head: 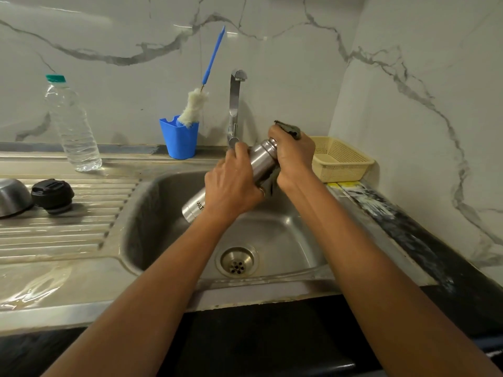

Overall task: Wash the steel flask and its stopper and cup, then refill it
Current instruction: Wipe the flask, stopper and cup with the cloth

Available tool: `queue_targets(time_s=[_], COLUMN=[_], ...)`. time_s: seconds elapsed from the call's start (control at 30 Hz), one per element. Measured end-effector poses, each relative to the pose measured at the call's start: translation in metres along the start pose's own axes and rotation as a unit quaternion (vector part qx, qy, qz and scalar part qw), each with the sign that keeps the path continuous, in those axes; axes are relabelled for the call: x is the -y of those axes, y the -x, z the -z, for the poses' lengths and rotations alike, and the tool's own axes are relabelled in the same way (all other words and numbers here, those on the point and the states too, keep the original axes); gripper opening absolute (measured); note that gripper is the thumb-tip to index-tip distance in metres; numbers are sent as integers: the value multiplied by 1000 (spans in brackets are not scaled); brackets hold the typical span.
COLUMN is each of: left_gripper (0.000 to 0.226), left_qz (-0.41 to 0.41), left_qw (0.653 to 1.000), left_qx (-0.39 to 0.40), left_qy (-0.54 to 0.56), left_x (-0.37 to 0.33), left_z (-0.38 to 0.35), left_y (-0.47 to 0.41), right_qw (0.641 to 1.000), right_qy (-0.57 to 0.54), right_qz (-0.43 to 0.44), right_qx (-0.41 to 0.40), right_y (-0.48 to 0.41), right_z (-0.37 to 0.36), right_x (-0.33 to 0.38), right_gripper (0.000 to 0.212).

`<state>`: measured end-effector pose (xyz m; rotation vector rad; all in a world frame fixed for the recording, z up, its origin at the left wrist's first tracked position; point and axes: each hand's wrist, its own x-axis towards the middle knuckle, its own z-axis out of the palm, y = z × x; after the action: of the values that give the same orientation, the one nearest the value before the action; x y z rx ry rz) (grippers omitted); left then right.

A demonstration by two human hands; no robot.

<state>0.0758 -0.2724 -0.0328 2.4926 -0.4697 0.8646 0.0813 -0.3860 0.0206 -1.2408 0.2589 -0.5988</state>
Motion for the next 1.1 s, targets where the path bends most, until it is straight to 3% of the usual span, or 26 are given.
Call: queue_targets(time_s=[0.07, 0.13, 0.2, 0.23, 0.33, 0.43, 0.5, 0.57, 0.63, 0.73, 0.8, 0.87, 0.97, 1.03, 1.1], left_gripper=[94, 113, 118, 114, 98, 94, 87, 83, 88, 87, 81, 79, 85, 88, 89], left_qz=[30, 100, 144, 144, 130, 34, -20, -20, 13, 66, 92, 78, 4, -17, -9], left_qw=[986, 932, 881, 872, 901, 988, 999, 999, 992, 919, 881, 910, 989, 997, 996], left_qx=[78, 171, 233, 242, 204, 99, 30, 30, 95, 215, 262, 243, 123, 75, 85], left_qy=[144, 305, 385, 400, 361, 110, -19, -22, 80, 322, 383, 326, 86, 8, 17], left_x=[6, 15, 22, 23, 16, 1, -8, -7, 4, 20, 23, 19, 4, -5, -4], left_z=[4, 5, 2, 0, 0, -4, -7, -7, -6, -4, -4, -4, -9, -9, -8], left_y=[-2, -1, -1, -1, -2, 6, 11, 7, 2, -1, 2, 4, 11, 15, 12], right_qw=[997, 990, 983, 982, 989, 995, 996, 998, 999, 992, 990, 994, 997, 997, 999], right_qy=[2, -6, 32, 54, 76, 74, 43, 27, 38, 47, 54, 55, 53, 36, 17], right_qz=[19, 30, 52, 59, 70, 48, 12, -9, 10, 61, 73, 72, 43, 21, 3], right_qx=[75, 138, 171, 171, 102, -36, -78, -49, 18, 100, 106, 67, -37, -68, -38], right_y=[1, 1, 4, 4, 4, 1, -1, -2, 1, 7, 6, 3, -2, -5, -6], right_z=[6, 12, 13, 12, 5, 4, 10, 16, 20, 21, 20, 18, 17, 20, 23], right_x=[1, -1, -2, -2, 0, 0, 1, 2, 4, 5, 3, 0, -4, -5, -4], right_gripper=[18, 28, 37, 40, 30, 13, 12, 13, 15, 20, 20, 16, 16, 19, 19])
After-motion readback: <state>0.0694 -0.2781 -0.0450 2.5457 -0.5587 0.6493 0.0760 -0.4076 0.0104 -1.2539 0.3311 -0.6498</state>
